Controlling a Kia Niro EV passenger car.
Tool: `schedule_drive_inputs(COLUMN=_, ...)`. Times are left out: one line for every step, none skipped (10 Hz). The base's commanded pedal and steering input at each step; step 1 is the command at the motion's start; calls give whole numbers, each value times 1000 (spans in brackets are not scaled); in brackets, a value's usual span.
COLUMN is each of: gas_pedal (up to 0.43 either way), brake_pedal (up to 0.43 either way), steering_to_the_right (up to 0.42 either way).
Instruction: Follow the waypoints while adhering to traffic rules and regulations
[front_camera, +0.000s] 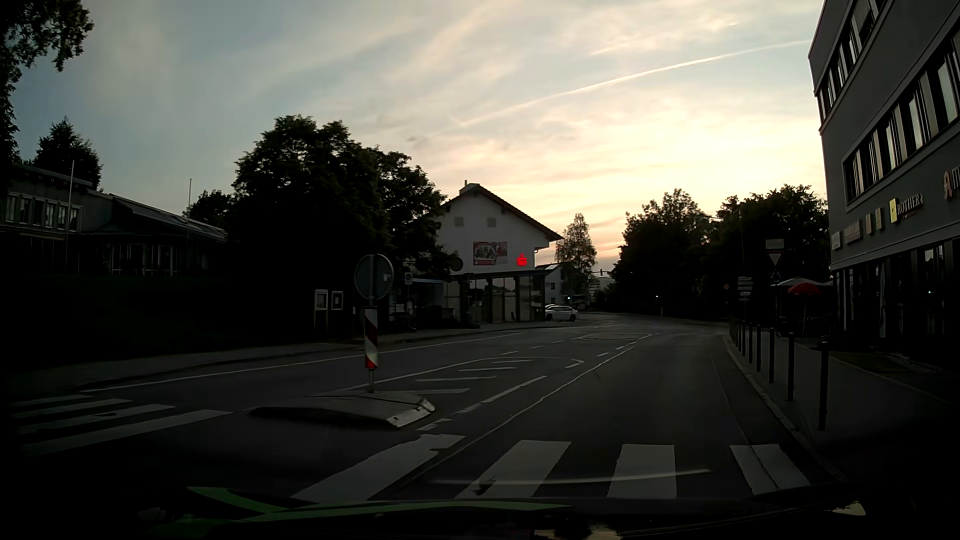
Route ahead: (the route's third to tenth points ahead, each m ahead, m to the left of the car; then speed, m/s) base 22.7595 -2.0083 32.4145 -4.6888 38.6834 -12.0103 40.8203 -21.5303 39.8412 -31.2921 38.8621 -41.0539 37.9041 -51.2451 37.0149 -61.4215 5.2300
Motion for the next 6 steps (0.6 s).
schedule_drive_inputs(gas_pedal=157, brake_pedal=0, steering_to_the_right=152)
schedule_drive_inputs(gas_pedal=157, brake_pedal=0, steering_to_the_right=144)
schedule_drive_inputs(gas_pedal=157, brake_pedal=0, steering_to_the_right=131)
schedule_drive_inputs(gas_pedal=157, brake_pedal=0, steering_to_the_right=115)
schedule_drive_inputs(gas_pedal=157, brake_pedal=0, steering_to_the_right=105)
schedule_drive_inputs(gas_pedal=157, brake_pedal=0, steering_to_the_right=95)
